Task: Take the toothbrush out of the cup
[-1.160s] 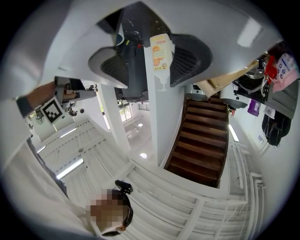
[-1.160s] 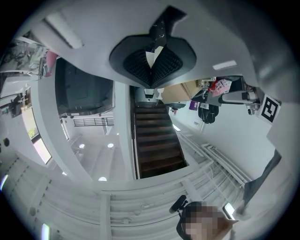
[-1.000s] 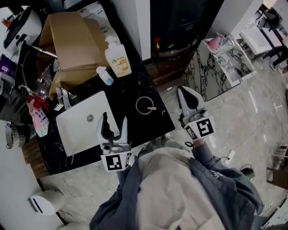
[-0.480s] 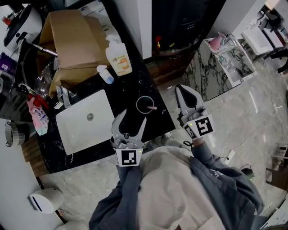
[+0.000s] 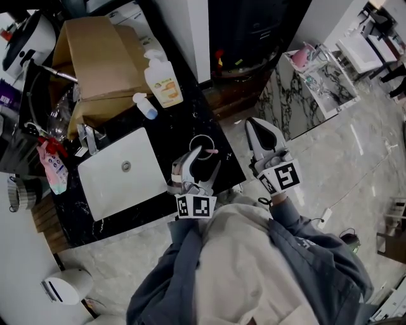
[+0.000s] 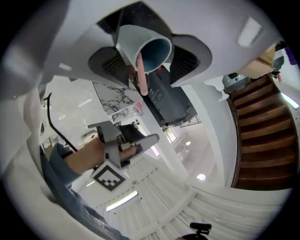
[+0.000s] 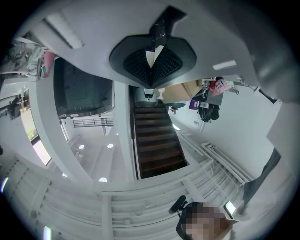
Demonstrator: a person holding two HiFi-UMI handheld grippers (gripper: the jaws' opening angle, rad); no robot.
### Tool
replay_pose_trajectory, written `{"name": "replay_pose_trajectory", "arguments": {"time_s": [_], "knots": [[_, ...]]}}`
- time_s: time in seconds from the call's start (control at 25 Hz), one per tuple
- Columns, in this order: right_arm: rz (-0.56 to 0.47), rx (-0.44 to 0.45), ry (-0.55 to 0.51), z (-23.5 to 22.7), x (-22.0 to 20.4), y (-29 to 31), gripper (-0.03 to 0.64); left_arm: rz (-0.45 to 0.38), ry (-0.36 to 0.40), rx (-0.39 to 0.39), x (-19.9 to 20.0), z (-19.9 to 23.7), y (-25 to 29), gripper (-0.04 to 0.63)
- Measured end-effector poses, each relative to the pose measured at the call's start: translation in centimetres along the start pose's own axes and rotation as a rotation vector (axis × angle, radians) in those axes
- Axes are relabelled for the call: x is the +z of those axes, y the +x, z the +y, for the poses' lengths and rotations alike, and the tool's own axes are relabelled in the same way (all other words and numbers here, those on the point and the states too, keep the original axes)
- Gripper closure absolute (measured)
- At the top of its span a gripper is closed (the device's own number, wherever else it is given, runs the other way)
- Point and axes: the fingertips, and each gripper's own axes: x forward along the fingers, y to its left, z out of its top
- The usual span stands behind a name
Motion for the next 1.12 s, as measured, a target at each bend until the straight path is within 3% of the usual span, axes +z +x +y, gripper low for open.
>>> {"name": "replay_pose_trajectory", "arguments": {"time_s": [0.28,0.4,0.6,0.76,0.96,1.12], "knots": [[0.000,-0.006,-0.001,-0.2,0.1,-0.1,0.612,0.009,-0.015,0.009,-0.4,0.3,1.0,0.303],[0.000,-0.008,-0.002,-0.3,0.1,0.0,0.612,0.001,-0.038,-0.002,-0.5,0.3,1.2,0.341],[0.002,-0.006,-0.002,-0.3,0.1,0.1,0.612,-0.012,-0.043,-0.011,-0.1,0.2,1.5,0.464],[0.003,-0.007,-0.001,-0.3,0.1,0.1,0.612,-0.028,-0.057,-0.008,0.1,0.2,1.3,0.477],[0.003,-0.003,0.002,-0.2,-0.1,0.2,0.612,-0.089,-0.160,0.028,1.2,1.5,0.5,0.488],[0.009,0.005,0.006,0.1,-0.3,0.4,0.612,-0.201,-0.248,0.086,3.1,4.1,-0.9,0.494]]}}
